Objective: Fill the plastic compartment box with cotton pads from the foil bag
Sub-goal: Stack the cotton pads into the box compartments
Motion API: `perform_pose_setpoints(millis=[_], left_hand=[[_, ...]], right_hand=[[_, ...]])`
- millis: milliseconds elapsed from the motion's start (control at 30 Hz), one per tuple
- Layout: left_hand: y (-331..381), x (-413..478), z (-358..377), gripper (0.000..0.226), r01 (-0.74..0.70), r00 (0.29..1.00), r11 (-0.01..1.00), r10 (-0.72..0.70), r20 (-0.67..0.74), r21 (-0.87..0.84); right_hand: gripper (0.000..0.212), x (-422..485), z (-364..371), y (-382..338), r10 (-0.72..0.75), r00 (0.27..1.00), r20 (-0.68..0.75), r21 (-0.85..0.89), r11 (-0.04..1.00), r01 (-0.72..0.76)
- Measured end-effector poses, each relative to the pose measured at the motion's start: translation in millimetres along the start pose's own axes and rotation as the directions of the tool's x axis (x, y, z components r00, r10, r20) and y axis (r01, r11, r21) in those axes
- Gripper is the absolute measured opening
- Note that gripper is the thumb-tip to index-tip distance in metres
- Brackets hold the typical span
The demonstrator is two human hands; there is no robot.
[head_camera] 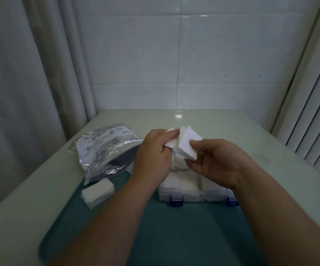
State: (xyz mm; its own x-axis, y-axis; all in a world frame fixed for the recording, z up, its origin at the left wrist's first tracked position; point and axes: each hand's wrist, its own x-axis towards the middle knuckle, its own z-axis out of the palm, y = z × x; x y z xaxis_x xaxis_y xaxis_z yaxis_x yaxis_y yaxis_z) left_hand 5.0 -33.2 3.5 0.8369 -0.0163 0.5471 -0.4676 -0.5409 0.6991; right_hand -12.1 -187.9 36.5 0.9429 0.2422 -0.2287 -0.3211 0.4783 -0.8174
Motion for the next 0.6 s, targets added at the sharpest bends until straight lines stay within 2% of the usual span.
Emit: perform_pose_setpoints(millis=[100,200,300,400,467,600], left_hand=[[-2.1,0.4,2.4,0.047,-0.058,0.998,0.991,0.057,0.014,0.122],[-0.9,-0.7,2.6,0.046,-0.066,0.997,0.988,0.058,0.058,0.138],[1.8,-1.9,-0.4,0.06,0.02,0.998,0.999,-0.018,0.058,-0.037],[2.7,0.2,-2.0,0.054,0.165,0.986,0.954,-0.156,0.057,-0.249],[3.0,0.6,-0.9,0.049,0.195,0.981,0.936,-0.18,0.075,-0.294],[-0.3,-0.4,1.6,0.052,0.093,0.993,0.986,-0.082,0.088,-0.137]], right_hand=[[0.024,1.7,-0.5,0.8,-0.004,1.0,-0.006,-0.029,1.0,0.004],[0.026,3.5,-1.4,1.5,-0.052,0.997,-0.058,-0.079,0.996,0.047],[0.025,7.0,-3.5,0.5,-0.114,0.985,-0.13,-0.054,0.993,0.108],[0.028,8.3,-4.0,-0.9,-0.135,0.979,-0.149,-0.021,0.991,0.134],[0.032,7.7,-3.7,0.8,-0.103,0.988,-0.111,0.004,0.995,0.104],[0.032,7.1,-2.6,3.3,-0.048,0.996,-0.071,0.033,0.998,0.051]])
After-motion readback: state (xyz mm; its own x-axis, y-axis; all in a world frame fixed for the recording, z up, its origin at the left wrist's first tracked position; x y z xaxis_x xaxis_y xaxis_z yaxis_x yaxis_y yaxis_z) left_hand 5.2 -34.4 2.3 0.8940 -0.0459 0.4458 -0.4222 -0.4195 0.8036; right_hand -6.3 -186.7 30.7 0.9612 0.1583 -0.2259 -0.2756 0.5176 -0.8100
